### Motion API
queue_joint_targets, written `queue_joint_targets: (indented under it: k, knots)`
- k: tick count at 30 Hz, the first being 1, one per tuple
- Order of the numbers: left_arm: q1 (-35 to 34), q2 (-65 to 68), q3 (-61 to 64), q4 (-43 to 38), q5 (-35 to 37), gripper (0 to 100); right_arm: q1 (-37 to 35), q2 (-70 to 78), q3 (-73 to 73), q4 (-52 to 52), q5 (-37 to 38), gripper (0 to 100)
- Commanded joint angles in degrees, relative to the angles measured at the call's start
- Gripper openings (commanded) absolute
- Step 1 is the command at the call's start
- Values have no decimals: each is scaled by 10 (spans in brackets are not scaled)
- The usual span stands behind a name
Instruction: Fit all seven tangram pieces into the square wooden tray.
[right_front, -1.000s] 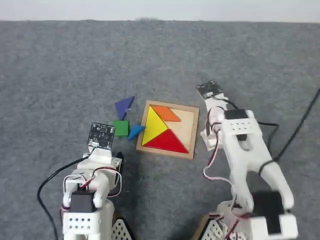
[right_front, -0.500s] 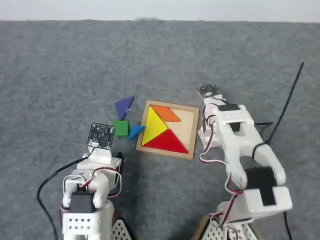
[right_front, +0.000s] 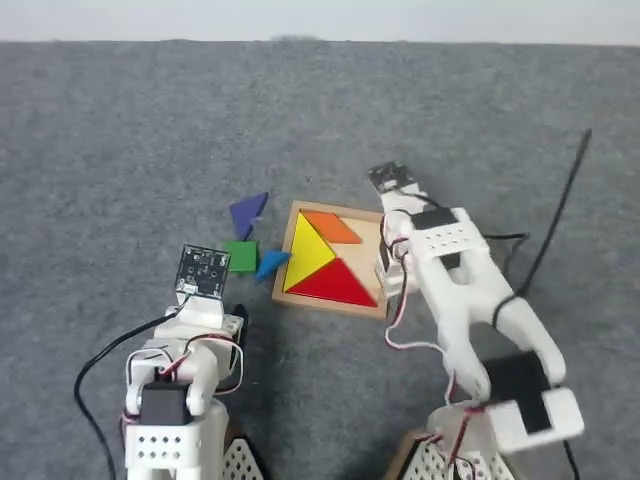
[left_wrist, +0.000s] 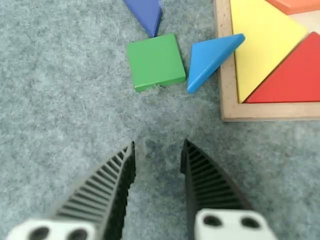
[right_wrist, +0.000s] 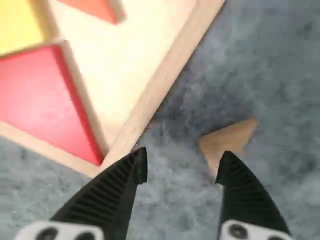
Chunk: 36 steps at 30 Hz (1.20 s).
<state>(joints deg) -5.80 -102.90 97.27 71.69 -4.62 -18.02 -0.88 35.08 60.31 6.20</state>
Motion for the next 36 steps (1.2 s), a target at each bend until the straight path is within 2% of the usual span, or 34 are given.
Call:
queue_joint_targets:
  k: [1,9,17,29,33,36]
  knots:
    - [-1,-10,-9,3,-2,148,14,26,-25,-17,-9,235]
    - [-1,-10,-9,3,-2,148,97,42,-25,-37,-1,234]
    - [-1,-10,-9,3,-2,148,138,43,-25,-37,24,233]
    - [-1,-10,-9,3,-2,148,134,36,-48,-31,33,6]
    - [-1,-10,-9,3,-2,148,108,36,-105,25,30,7]
    - [-1,-10,-9,3,-2,148,51,36,-165,78,32,7]
